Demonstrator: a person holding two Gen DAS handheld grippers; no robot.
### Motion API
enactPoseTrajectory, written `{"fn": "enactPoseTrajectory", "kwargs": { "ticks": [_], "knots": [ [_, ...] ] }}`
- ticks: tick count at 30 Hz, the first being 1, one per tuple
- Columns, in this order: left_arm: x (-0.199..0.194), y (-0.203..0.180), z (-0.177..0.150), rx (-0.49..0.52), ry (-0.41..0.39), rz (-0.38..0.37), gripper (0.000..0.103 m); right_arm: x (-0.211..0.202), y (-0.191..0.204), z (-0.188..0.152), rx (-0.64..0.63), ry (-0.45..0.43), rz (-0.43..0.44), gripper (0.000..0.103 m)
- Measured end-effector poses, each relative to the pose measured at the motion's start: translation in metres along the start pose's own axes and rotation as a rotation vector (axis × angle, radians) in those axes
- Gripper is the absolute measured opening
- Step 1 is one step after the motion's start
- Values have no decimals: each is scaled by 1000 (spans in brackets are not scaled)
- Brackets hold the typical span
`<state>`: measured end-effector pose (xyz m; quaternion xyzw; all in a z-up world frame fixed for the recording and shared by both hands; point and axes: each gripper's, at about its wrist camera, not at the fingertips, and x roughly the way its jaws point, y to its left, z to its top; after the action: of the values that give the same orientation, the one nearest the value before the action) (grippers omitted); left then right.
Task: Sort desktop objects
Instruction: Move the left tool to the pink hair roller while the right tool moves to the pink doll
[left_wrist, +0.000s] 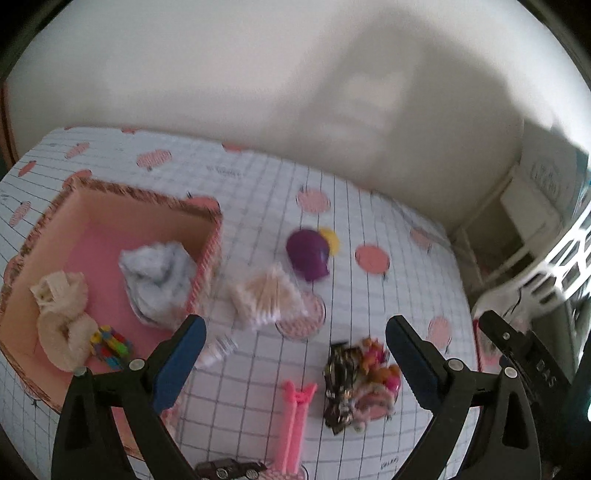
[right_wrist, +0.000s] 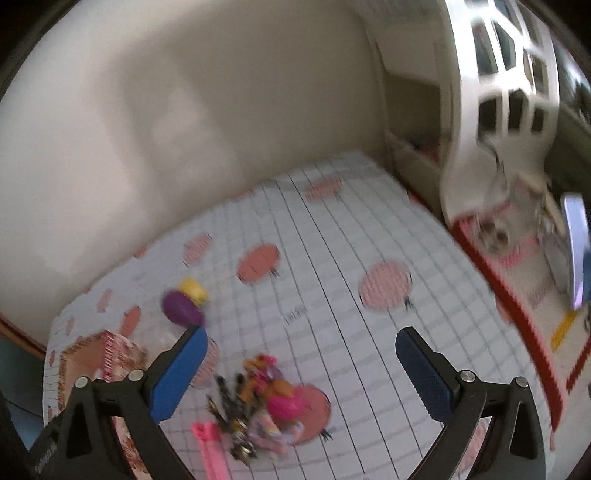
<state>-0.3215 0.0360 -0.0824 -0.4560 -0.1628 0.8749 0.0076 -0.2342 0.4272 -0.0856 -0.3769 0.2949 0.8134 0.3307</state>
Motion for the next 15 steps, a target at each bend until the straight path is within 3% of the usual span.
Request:
{"fn": "enactPoseTrajectory", "kwargs": {
  "ticks": [5,10,15],
  "knots": [
    [26,-9,-18,13,116,21,98,33,-10,-12,-1,160,-55,103],
    [54,-9,-35,13,234,70,98,49,-10,-20,-31,228,-76,103],
    [66,-6,-44,-1,292,74,97,66,-5,-27,-65,283,-92,100]
  ]
}}
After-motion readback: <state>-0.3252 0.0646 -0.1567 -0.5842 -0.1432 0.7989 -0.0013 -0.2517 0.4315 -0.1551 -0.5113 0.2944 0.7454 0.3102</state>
